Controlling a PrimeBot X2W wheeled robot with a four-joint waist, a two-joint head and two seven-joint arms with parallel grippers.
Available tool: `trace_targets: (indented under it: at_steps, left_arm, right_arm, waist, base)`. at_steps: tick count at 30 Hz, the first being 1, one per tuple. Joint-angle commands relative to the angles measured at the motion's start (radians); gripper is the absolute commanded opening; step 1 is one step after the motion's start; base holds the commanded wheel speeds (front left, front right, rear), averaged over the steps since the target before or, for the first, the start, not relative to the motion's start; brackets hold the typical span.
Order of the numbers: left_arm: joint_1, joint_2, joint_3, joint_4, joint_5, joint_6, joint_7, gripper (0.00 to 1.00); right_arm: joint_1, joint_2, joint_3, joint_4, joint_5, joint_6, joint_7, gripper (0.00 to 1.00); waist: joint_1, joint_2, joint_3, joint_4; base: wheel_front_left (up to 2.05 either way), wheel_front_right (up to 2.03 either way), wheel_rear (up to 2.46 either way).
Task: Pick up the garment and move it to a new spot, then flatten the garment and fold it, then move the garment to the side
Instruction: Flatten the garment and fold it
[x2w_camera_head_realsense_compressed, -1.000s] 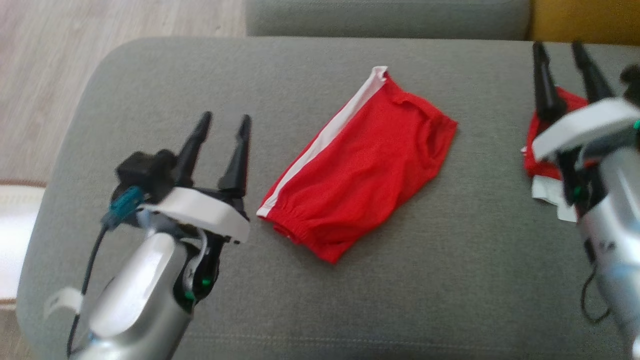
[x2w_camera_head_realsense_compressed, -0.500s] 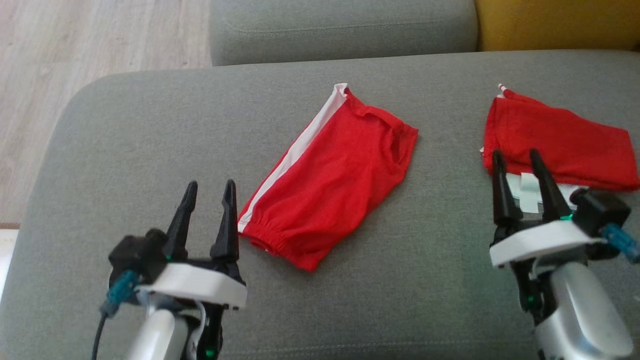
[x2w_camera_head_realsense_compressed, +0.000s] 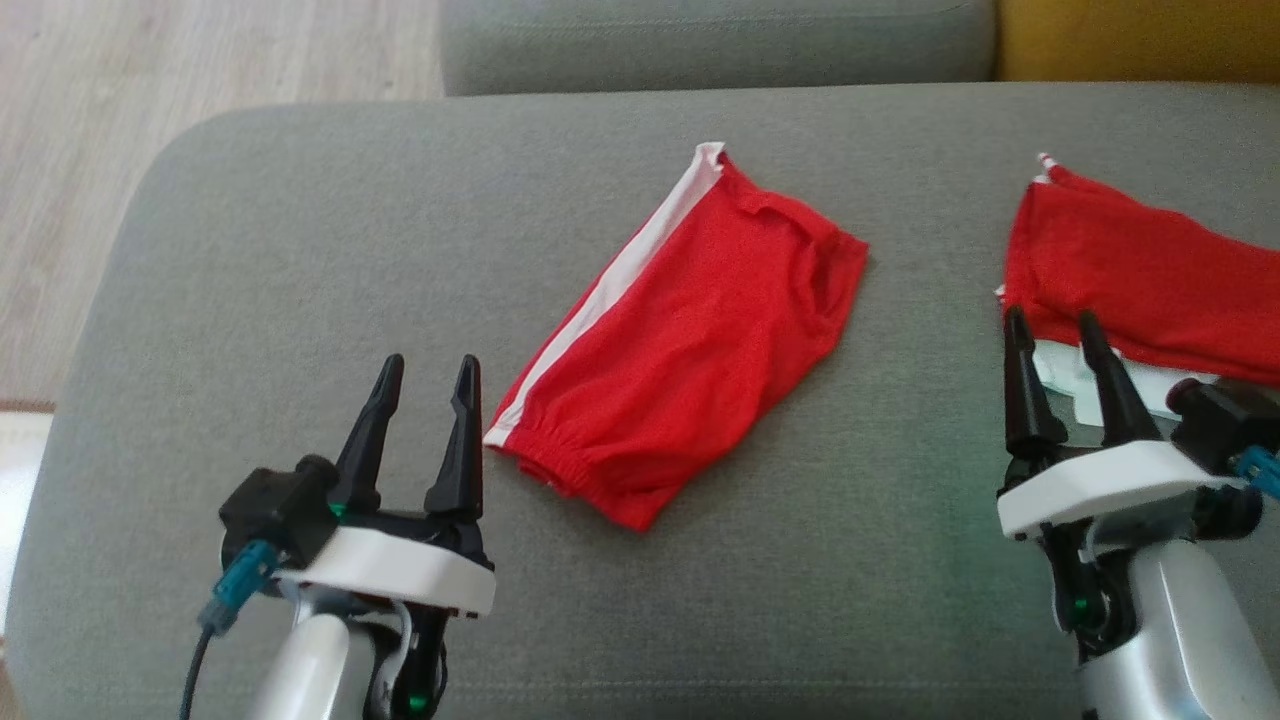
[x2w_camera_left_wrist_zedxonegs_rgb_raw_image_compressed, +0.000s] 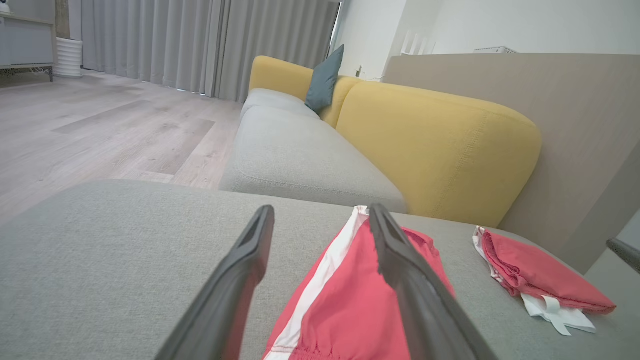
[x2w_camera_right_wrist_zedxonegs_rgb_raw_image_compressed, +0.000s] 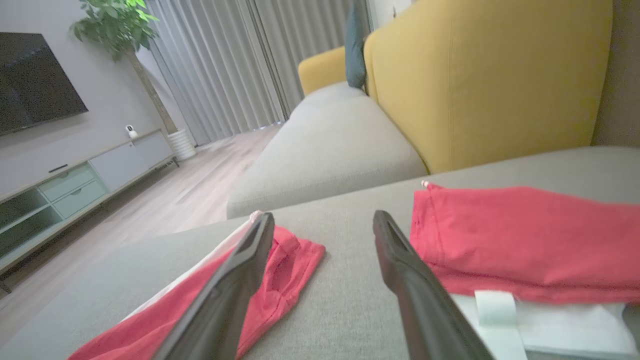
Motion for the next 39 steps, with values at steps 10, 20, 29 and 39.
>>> trace_targets:
  at_steps: [10, 20, 29, 39]
  left_arm:
    - [-0.083, -0.007, 0.035, 0.000, 0.007, -0.035, -0.006, 1.00]
    - [-0.128, -0.008, -0.008, 0.004, -0.032, -0.027, -0.006, 1.00]
    - [-0.168, -0.008, -0.044, 0.006, -0.026, -0.029, -0.006, 1.00]
    - [-0.186, -0.008, -0.063, 0.007, -0.022, -0.027, -0.006, 1.00]
  right_arm:
    - [-0.140, 0.010, -0.038, 0.150, 0.235, 0.007, 0.186, 1.00]
    - [-0.348, 0.010, -0.150, 0.384, 0.288, 0.007, 0.294, 1.00]
    - [-0.481, 0.010, -0.264, 0.520, 0.250, 0.007, 0.351, 1.00]
    - [-0.533, 0.010, -0.249, 0.565, 0.243, 0.007, 0.372, 1.00]
  waist:
    - [0.0000, 0.0000, 0.097, 0.130]
    - [0.0000, 0.0000, 0.187, 0.245]
    - [0.0000, 0.0000, 0.232, 0.294]
    - [0.0000, 0.0000, 0.253, 0.311]
  base:
    - [0.00, 0.00, 0.00]
    - [0.00, 0.00, 0.00]
    - [0.00, 0.00, 0.00]
    - [0.00, 0.00, 0.00]
